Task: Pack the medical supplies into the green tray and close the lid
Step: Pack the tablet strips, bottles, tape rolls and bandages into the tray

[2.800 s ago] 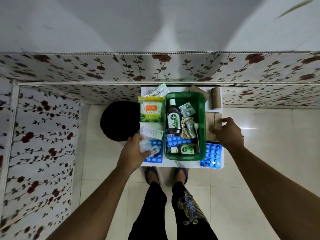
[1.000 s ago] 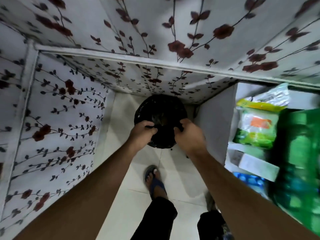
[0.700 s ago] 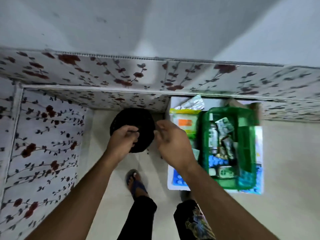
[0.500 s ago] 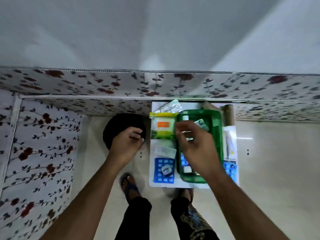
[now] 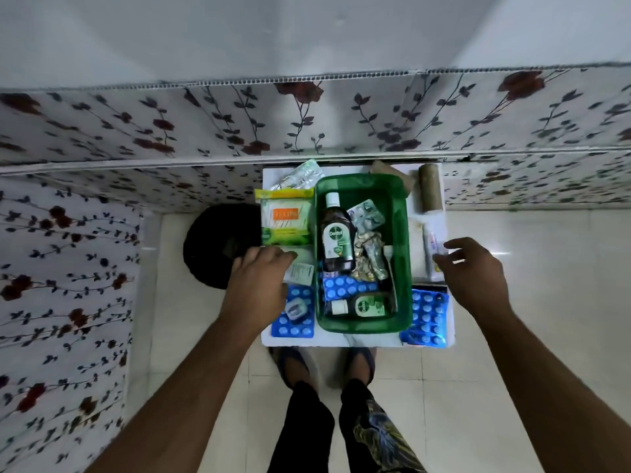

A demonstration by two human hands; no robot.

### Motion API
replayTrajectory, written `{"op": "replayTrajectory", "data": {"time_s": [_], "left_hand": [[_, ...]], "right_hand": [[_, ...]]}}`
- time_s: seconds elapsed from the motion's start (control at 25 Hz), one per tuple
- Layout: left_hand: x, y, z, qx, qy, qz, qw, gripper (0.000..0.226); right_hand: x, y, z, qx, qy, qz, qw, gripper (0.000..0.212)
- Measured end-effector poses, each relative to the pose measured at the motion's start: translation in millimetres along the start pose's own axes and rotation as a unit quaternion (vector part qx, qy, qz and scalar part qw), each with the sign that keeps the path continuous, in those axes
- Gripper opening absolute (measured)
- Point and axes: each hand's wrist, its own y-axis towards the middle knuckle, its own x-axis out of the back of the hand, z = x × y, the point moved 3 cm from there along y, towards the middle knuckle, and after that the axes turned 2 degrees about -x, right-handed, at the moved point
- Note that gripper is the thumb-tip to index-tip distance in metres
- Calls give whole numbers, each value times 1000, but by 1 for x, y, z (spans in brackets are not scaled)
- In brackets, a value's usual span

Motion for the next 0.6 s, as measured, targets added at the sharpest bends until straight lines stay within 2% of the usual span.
{"op": "replayTrajectory", "data": {"time_s": [0.12, 0.24, 0.36, 0.48, 0.6], "left_hand": [[-3, 3, 5, -16, 28, -20, 999, 52], [4, 2, 8, -28, 31, -5, 999, 45], [27, -22, 10, -1, 9, -2, 1000, 32], [63, -45, 0, 77, -104, -50, 990, 32], [87, -17, -49, 84, -250, -99, 960, 33]], "right_hand": [[-10, -1, -2, -6, 9, 12, 1000, 22], [-12, 3, -2, -10, 14, 10, 1000, 25], [-10, 4, 0, -25, 32, 25, 999, 25], [-4, -4, 4, -35, 55, 31, 997, 17], [6, -14, 9, -44, 113, 1, 993, 14]]}}
